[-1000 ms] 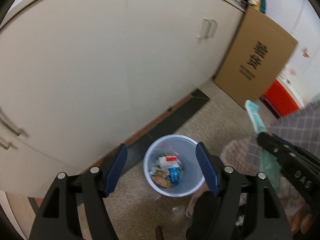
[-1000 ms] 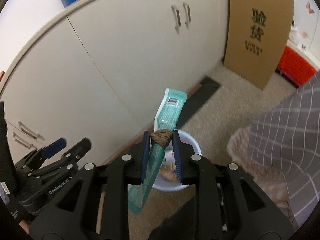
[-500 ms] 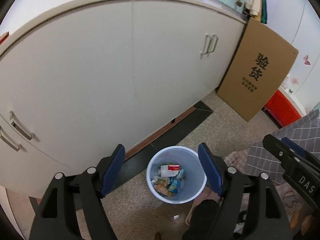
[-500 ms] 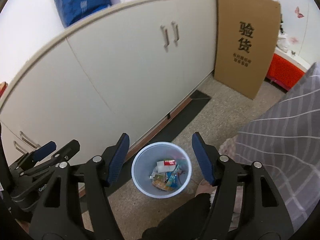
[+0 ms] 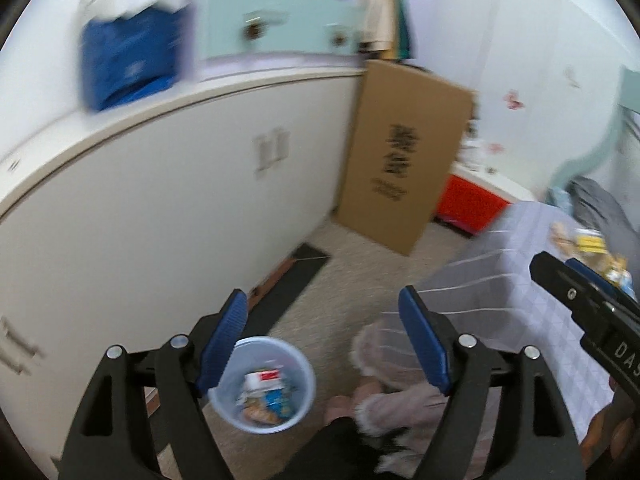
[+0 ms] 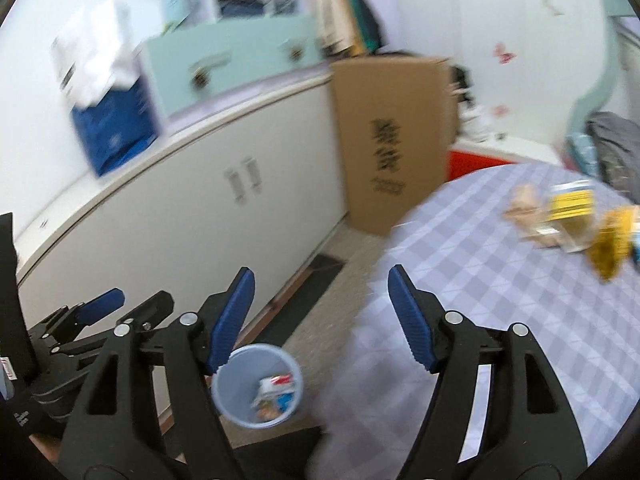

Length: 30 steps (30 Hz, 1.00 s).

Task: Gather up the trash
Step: 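Move both tools back to the table, then grasp the tan paper item with the left tool while the right tool grasps the yellow paper bag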

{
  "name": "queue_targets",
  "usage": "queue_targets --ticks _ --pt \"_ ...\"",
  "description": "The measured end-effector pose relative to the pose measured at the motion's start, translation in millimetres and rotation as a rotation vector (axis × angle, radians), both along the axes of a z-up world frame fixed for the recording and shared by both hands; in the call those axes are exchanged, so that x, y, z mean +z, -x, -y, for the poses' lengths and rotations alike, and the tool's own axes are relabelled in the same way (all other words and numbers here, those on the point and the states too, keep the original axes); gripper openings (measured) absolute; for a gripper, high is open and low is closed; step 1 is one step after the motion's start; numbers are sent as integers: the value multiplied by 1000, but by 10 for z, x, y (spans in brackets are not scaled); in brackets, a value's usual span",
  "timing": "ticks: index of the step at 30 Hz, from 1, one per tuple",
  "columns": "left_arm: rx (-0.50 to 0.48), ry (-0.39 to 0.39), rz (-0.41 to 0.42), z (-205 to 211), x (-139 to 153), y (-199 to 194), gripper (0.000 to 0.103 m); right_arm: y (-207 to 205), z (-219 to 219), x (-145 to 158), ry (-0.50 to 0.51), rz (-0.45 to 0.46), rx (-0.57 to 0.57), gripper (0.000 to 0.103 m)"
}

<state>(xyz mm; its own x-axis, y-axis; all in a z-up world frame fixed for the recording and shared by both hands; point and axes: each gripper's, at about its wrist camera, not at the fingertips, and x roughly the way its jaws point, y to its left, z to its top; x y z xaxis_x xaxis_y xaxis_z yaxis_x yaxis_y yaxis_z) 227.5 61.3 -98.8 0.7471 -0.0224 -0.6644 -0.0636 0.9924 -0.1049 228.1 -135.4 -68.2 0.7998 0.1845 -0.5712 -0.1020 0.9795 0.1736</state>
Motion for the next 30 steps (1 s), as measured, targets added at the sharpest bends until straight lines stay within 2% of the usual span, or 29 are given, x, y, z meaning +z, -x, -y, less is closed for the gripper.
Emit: queue_targets --ticks 6,10,13,18,25,30 --pt "-182 -37 36 1051 227 -116 76 168 1006 105 -6 30 -174 70" --pt "-280 -36 11 1554 238 -204 76 251 1537 57 14 16 -284 73" --pt "-347 -65 -9 1986 177 -338 77 229 1848 -57 56 -26 -350 74" --pt "-418 -100 -59 2474 40 -559 78 39 2171 -270 170 -117 -402 74" --pt "-447 -101 -98 2805 -152 -875 78 -236 2407 -483 183 -176 -420 74" --pt "-474 -90 -105 2937 -225 -1073 78 -319 2509 -470 196 -175 -418 74"
